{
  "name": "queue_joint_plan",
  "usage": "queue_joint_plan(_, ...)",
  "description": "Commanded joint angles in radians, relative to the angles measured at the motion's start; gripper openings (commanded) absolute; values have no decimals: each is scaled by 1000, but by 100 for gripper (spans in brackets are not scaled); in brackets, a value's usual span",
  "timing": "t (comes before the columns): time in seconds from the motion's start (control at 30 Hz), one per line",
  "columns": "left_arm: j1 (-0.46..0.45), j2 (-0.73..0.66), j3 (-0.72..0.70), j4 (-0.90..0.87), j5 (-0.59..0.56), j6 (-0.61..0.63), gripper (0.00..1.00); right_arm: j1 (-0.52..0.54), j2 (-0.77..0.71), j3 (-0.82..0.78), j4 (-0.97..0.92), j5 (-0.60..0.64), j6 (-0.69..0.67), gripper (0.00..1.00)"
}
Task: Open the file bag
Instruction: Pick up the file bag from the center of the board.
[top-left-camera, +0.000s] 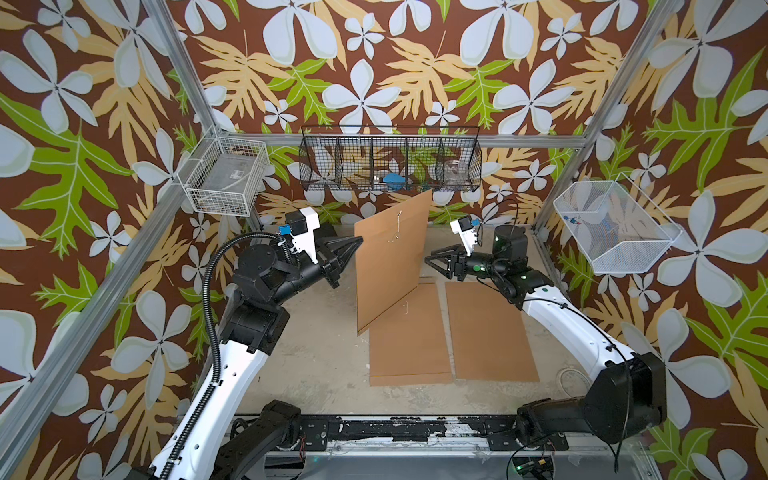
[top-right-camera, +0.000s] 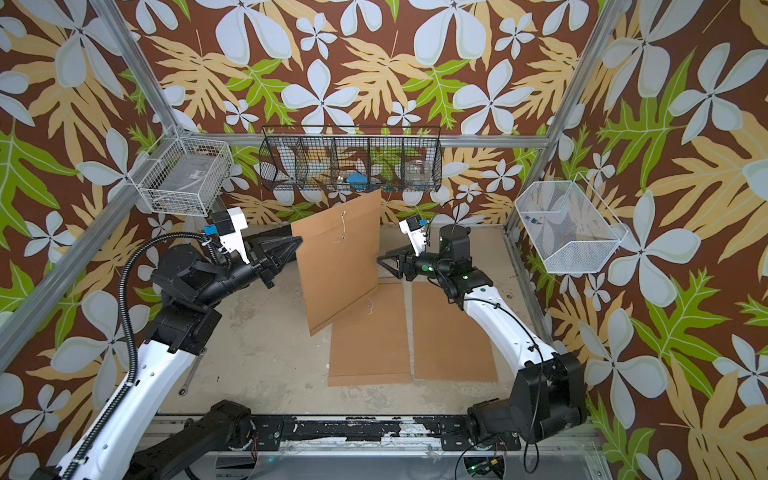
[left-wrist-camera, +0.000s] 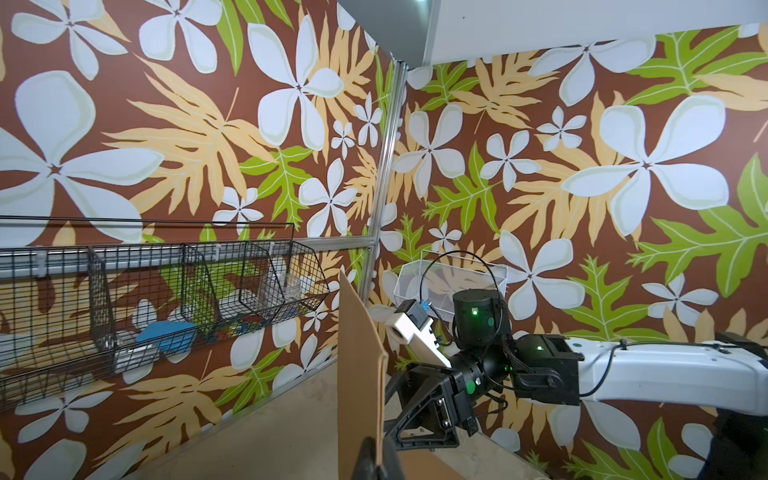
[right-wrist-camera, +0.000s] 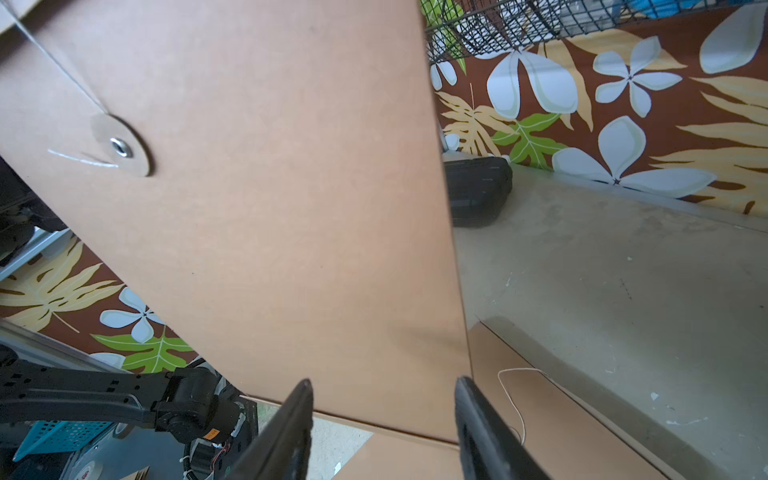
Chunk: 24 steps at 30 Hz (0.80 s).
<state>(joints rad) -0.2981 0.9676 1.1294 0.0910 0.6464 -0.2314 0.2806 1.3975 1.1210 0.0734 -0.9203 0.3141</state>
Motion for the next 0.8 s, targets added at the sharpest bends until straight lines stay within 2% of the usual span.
queue_joint_plan(0.0,0,4,-15,100,91,-22,0,-16,-18,-18,118,-72,3,57)
queue_joint_plan(0.23,0,6,-43,143,156,-31,0,-66,-29,-20,171,-135,1,60)
queue_joint_plan(0.77,-1,-15,-80,165,227,-40,0,-89,31,96,128,-199,-78,62)
